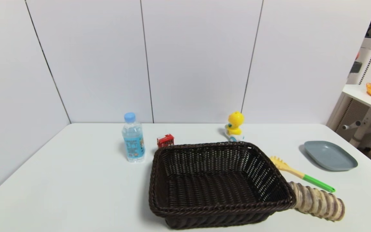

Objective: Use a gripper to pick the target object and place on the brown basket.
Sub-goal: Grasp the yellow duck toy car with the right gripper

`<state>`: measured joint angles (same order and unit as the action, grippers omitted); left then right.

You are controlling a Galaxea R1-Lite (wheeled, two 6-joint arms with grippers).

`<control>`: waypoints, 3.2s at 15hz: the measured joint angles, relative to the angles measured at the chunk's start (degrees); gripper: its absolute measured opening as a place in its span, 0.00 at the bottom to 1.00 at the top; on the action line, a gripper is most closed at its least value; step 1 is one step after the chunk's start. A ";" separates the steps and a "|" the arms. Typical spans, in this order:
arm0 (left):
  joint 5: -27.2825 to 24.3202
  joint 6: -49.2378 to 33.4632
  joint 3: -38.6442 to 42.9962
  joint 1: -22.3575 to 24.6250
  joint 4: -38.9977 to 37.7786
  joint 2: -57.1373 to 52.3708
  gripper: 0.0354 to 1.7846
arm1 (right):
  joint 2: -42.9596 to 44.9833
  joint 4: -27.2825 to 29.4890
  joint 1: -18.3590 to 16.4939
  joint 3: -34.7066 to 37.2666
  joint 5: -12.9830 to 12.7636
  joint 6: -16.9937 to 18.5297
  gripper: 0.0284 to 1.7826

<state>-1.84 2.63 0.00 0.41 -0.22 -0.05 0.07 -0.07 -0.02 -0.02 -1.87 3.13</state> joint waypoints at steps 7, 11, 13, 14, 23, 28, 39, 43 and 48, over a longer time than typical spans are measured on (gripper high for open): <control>0.00 -0.02 -0.02 0.00 -0.02 0.00 0.94 | -1.52 -0.04 -0.05 -0.77 0.41 -2.97 0.95; 0.00 0.00 0.00 0.00 0.00 0.00 0.94 | -11.78 1.50 0.02 -11.00 0.35 -4.47 0.95; 0.00 -0.02 0.00 0.00 -0.02 0.00 0.94 | -19.66 2.07 0.02 -18.97 0.44 -4.71 0.95; 0.00 -0.02 0.00 0.00 -0.02 0.00 0.94 | -24.58 2.07 0.02 -23.84 0.49 -4.86 0.95; 0.00 0.00 0.00 0.00 0.00 0.00 0.94 | -67.16 0.38 2.02 -67.95 3.64 -5.52 0.95; 0.05 0.00 0.00 0.00 -0.02 0.00 0.94 | -85.36 -1.94 5.01 -75.63 16.38 -6.49 0.95; 0.13 -0.02 0.00 0.00 0.00 0.00 0.94 | -109.69 -27.23 10.47 -70.45 27.09 -8.72 0.95; 0.13 0.01 0.00 0.00 0.00 0.00 0.94 | -118.02 -36.23 8.67 -69.49 26.97 -8.56 0.95; 0.16 0.00 0.00 0.00 0.00 0.00 0.94 | -125.93 -42.89 6.41 -68.55 26.86 -8.34 0.95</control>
<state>-1.68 2.63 0.00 0.41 -0.22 -0.05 -125.86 -42.96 6.39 -68.57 24.99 -5.21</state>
